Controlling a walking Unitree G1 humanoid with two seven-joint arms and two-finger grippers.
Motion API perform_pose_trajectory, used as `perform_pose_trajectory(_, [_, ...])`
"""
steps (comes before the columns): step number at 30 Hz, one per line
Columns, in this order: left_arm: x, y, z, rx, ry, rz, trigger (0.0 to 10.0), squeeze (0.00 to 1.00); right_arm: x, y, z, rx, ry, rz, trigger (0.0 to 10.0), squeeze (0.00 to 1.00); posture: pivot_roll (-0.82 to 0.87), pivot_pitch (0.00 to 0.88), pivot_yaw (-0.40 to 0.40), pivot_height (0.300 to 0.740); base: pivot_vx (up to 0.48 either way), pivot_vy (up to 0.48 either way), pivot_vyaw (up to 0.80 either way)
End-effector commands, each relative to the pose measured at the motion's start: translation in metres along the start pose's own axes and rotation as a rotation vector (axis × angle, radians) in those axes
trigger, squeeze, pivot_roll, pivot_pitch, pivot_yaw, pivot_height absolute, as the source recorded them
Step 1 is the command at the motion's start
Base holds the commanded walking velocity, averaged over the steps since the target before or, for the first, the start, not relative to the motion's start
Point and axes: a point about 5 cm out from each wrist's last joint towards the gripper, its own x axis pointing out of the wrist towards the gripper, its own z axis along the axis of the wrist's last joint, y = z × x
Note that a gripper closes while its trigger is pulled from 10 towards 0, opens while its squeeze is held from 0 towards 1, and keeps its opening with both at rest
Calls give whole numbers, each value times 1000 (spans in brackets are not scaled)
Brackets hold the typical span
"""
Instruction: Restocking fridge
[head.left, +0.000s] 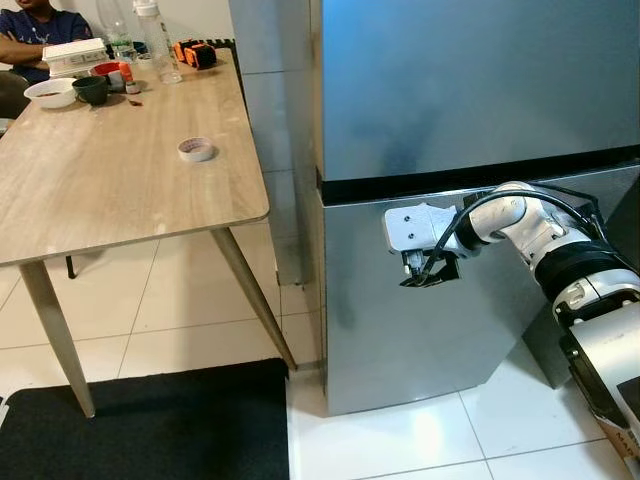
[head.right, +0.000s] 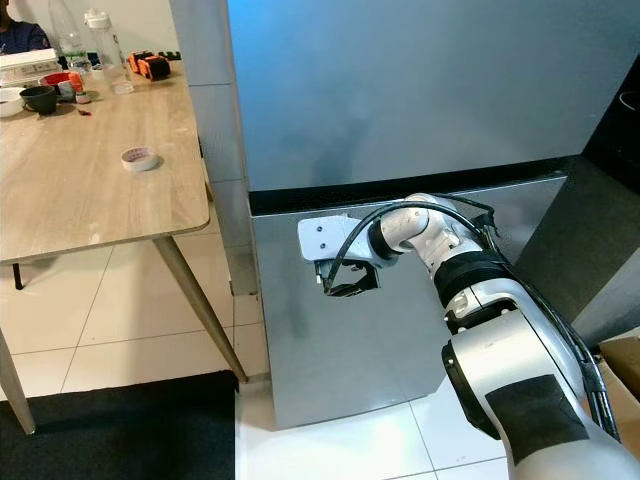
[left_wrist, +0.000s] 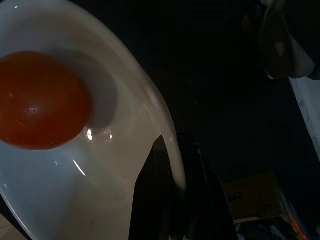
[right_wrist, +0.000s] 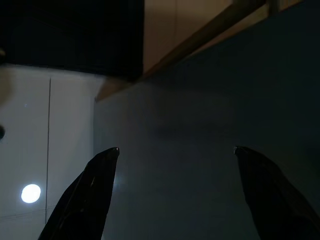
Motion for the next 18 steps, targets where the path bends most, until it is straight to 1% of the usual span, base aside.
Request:
perform_pose_trajectory(1, [-1, -8, -4, -3, 15, -16, 10000, 0, 0, -2, 7, 0, -70, -9, 10000, 0, -65, 100, -18, 740, 0, 0, 0])
perform_pose_trajectory(2, [-1, -8, -4, -2, 14, -16, 10000, 0, -2, -6, 15, 17, -168, -30, 10000, 0, -63, 102, -15, 740, 0, 0, 0])
perform_pose_trajectory(3, [-1, -8, -4, -2, 14, -16, 10000, 0, -2, -6, 15, 17, -168, -30, 10000, 0, -63, 102, -15, 740, 0, 0, 0])
perform_pose_trajectory(4, [-1, -7, -4, -1, 14, -16, 10000, 0, -4, -8, 18, 21, -195, -47, 10000, 0, -63, 102, -15, 740, 0, 0, 0])
perform_pose_trajectory(5, [-1, -7, -4, 1, 14, -18, 10000, 0, -5, -14, 22, 24, -217, -101, 10000, 0, -68, 101, -14, 740, 0, 0, 0])
perform_pose_trajectory(8, [-1, -7, -4, 1, 14, -18, 10000, 0, -5, -15, 23, 24, -222, -119, 10000, 0, -68, 101, -14, 740, 0, 0, 0])
perform_pose_trajectory(9, [-1, -8, -4, 2, 15, -20, 10000, 0, -5, -17, 24, 38, -226, -154, 10000, 0, -68, 101, -14, 740, 0, 0, 0])
perform_pose_trajectory(10, [-1, -9, -4, 3, 15, -22, 10000, 0, -4, -19, 21, 46, -201, -196, 10000, 0, -70, 100, -16, 740, 0, 0, 0])
perform_pose_trajectory(11, [-1, -9, -4, 3, 15, -22, 10000, 0, -4, -19, 21, 46, -201, -196, 10000, 0, -70, 100, -16, 740, 0, 0, 0])
perform_pose_trajectory(12, [-1, -10, -3, 2, 13, -24, 10000, 0, -2, -19, 17, 60, -159, -241, 10000, 0, -68, 100, -20, 740, 0, 0, 0])
perform_pose_trajectory(13, [-1, -10, -3, 2, 13, -24, 10000, 0, -2, -19, 17, 60, -159, -241, 10000, 0, -68, 100, -20, 740, 0, 0, 0])
perform_pose_trajectory(14, [-1, -11, -2, 2, 12, -25, 10000, 0, 0, -20, 13, 69, -118, -277, 10000, 0, -68, 100, -20, 740, 0, 0, 0])
perform_pose_trajectory(15, [0, -13, -1, -1, 10, -27, 10000, 0, 3, -19, 5, 63, -23, -318, 10000, 0, -65, 99, -26, 740, 0, 0, 0])
perform_pose_trajectory(16, [0, -13, -1, -1, 10, -27, 10000, 0, 3, -19, 5, 63, -23, -318, 10000, 0, -65, 99, -26, 740, 0, 0, 0])
perform_pose_trajectory(18, [-1, -15, -2, -3, 12, -29, 10000, 0, 5, -18, 0, 73, 27, -338, 10000, 0, -65, 100, -27, 740, 0, 0, 0])
